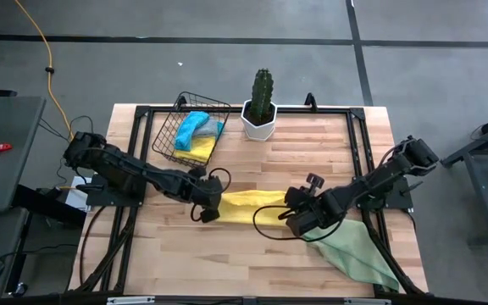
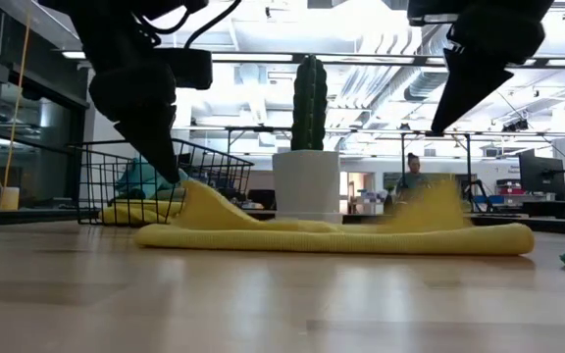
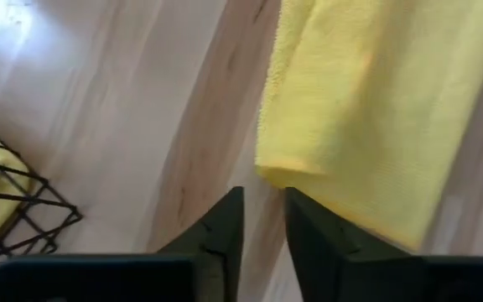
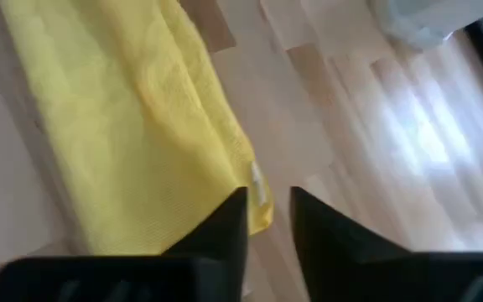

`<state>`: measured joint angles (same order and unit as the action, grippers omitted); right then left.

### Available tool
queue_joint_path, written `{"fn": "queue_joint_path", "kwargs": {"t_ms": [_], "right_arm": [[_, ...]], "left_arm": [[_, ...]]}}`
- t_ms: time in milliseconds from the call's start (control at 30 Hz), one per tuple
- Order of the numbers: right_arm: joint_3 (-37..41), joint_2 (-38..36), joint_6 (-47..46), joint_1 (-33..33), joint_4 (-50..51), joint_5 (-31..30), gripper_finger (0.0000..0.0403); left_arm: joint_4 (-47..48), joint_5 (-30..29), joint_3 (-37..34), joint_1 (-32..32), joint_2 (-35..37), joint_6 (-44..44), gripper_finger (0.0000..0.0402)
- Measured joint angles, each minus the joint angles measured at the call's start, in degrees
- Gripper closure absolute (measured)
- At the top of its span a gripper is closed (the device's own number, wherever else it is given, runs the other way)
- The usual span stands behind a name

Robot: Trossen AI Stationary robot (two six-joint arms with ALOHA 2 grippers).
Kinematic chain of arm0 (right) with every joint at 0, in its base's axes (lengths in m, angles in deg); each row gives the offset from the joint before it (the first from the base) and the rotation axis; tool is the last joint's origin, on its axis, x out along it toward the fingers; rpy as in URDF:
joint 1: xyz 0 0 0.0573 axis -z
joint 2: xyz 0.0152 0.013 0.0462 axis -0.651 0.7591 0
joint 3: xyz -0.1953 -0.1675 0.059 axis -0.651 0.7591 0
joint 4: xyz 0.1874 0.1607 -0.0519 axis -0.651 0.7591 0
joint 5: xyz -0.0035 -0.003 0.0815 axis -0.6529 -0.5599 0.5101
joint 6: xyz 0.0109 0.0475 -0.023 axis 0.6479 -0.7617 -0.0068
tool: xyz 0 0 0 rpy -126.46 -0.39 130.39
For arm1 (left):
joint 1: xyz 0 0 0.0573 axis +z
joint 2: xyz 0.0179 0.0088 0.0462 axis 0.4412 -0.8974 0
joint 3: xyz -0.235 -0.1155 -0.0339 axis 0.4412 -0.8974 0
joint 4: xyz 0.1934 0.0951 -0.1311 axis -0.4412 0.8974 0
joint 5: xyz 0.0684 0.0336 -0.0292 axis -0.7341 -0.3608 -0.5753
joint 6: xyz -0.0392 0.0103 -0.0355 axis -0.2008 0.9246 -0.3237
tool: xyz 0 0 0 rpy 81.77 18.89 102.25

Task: Fold microfiber towels
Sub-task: Fold the yellow microfiber towel on the table

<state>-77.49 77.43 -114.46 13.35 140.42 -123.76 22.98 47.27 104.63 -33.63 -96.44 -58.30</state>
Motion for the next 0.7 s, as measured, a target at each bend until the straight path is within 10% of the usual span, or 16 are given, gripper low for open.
{"fn": "queue_joint_path", "kwargs": {"t_ms": [333,700], "right_arm": [[0.02,0.02,4.92,0.38,3.19,-7.92,0.0200],[0.02,0.04,8.63,-1.39,3.02,-3.35,0.0191]], "left_arm": [[4.10,-1.58,0.04,0.07,3.63,3.18,0.0233],[-7.82,5.70,0.02,-5.15,2.30,21.44,0.0236]]}}
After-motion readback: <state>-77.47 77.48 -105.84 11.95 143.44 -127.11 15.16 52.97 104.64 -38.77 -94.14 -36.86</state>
